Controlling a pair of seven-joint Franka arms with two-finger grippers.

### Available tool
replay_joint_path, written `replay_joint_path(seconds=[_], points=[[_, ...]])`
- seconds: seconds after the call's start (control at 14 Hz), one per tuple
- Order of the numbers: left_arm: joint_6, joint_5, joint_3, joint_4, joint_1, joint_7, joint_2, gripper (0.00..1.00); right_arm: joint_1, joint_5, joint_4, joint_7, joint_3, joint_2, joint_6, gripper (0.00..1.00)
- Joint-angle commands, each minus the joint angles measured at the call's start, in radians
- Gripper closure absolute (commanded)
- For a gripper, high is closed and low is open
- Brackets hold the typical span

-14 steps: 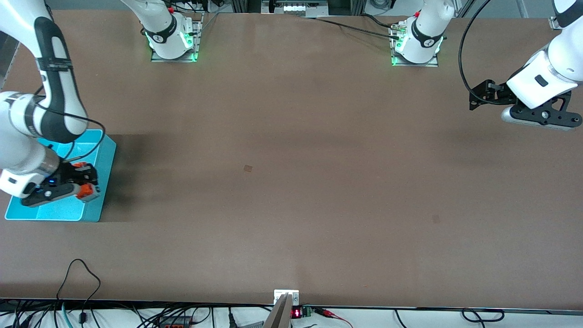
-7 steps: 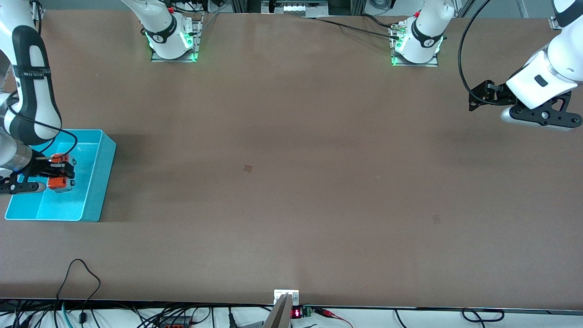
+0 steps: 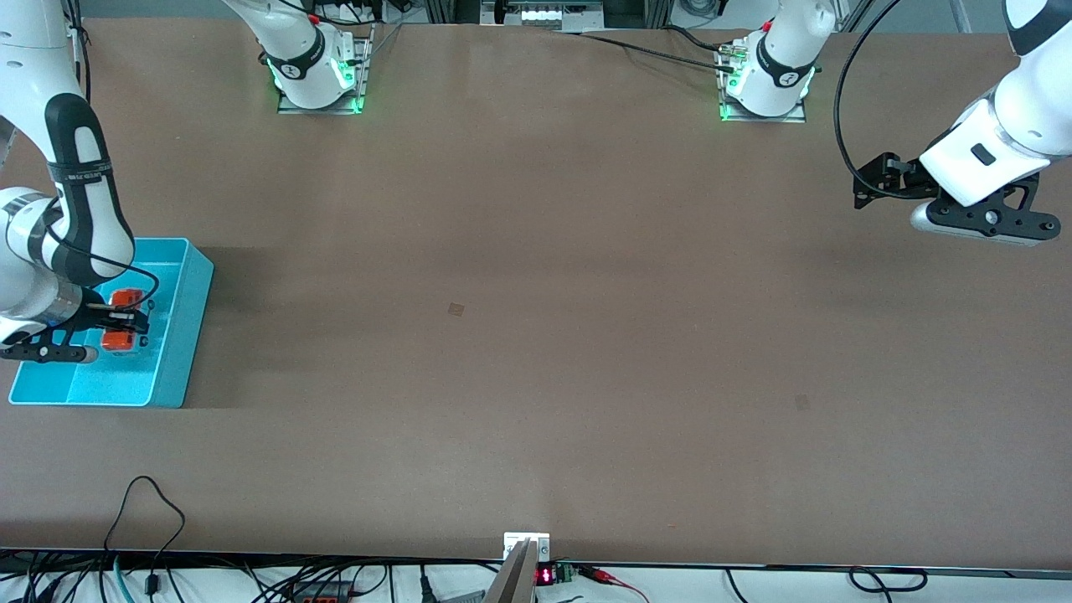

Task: Wind up bus and store in blue box
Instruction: 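Lower the bus into the cyan box with the right gripper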

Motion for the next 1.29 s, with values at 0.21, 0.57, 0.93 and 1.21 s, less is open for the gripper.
replay_joint_path(seconds=[0.21,0.57,0.93,1.21], points=[[-0.009,-0.008,-0.004,0.029,-0.004,-0.019,0.013,0.00,-0.023,0.058,-0.011,-0.012,0.004,0.022,0.009,1.00],[-0.009,-0.008,-0.004,0.029,-0.007,-0.019,0.013,0.00,-0.029,0.061,-0.011,-0.014,0.004,0.041,0.021,0.49],[-0.009,-0.008,-0.004,0.029,-0.008,-0.021,0.013,0.00,-0.029,0.061,-0.009,-0.049,0.005,0.039,0.021,0.00],[-0.010,-0.008,-0.004,0.029,-0.008,-0.021,0.013,0.00,-0.022,0.061,-0.006,-0.049,0.005,-0.043,-0.026,0.00]])
